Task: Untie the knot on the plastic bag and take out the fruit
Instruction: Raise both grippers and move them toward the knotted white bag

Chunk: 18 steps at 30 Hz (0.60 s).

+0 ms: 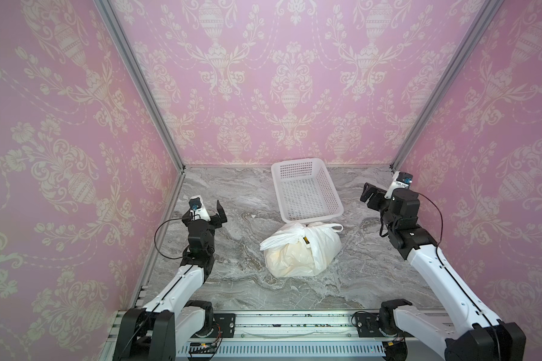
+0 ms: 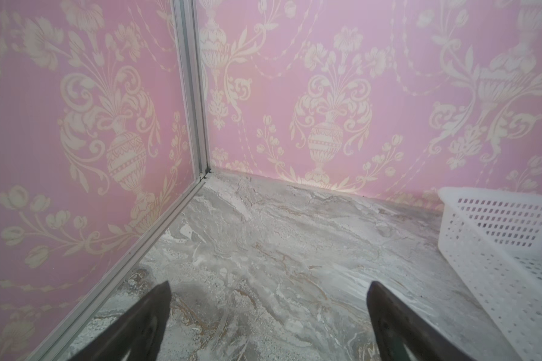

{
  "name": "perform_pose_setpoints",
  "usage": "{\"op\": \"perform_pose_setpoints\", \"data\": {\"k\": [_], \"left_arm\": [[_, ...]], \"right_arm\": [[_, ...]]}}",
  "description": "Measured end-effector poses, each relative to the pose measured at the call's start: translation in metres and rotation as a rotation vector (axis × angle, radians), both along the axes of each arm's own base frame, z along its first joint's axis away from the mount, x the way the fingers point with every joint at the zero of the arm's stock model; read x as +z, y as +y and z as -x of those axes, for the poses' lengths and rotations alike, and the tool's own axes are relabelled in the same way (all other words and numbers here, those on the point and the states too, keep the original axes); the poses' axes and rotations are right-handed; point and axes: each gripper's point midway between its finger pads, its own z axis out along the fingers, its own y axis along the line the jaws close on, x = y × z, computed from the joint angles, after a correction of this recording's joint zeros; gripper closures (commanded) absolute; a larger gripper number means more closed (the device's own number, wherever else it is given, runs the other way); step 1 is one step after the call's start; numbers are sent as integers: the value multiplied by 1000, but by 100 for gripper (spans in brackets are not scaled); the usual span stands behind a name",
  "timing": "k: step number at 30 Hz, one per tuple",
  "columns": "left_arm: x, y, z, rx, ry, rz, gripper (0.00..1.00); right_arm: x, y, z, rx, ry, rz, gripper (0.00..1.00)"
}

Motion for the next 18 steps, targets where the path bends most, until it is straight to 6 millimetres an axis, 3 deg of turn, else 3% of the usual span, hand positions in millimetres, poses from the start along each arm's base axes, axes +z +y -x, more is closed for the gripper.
{"op": "perform_pose_setpoints", "data": {"k": [3, 7, 11, 14, 18], "left_arm": [[22, 7, 23, 25, -108, 134, 1], [17, 21, 58, 64, -162, 274, 1], [48, 14, 81, 8, -232, 351, 1], [71, 3, 88, -56, -241, 379, 1], [76, -10, 80, -120, -164, 415, 1]], "right_arm": [[13, 19, 23, 103, -42, -71, 0], [11, 58, 57, 259, -74, -128, 0], [7, 108, 81, 449, -66, -134, 3], [-4, 147, 87, 565, 11, -93, 4], [-12, 195, 79, 651, 141, 34, 8]]}}
